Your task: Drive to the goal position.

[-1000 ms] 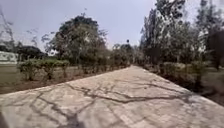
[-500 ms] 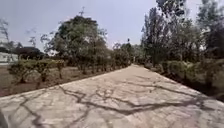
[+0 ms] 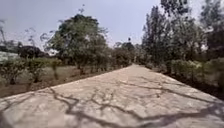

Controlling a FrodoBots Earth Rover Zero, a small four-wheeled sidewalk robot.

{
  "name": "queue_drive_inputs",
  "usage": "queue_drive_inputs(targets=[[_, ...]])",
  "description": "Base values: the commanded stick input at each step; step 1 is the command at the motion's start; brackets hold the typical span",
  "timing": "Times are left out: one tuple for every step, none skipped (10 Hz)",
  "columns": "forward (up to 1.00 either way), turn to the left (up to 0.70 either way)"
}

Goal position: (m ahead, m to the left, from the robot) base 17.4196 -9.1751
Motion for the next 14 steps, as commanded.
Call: queue_drive_inputs(targets=[[0.7,-0.27],[0.7,-0.35],[0.7,-0.35],[0.7,-0.34],[0.7,-0.32],[0.7,0.0],[0.7,0.0],[0.7,0.0],[0.7,0.0],[0.7,0.0],[0.7,0.0],[0.7,0.0],[0.7,0.0],[0.7,0.0]])
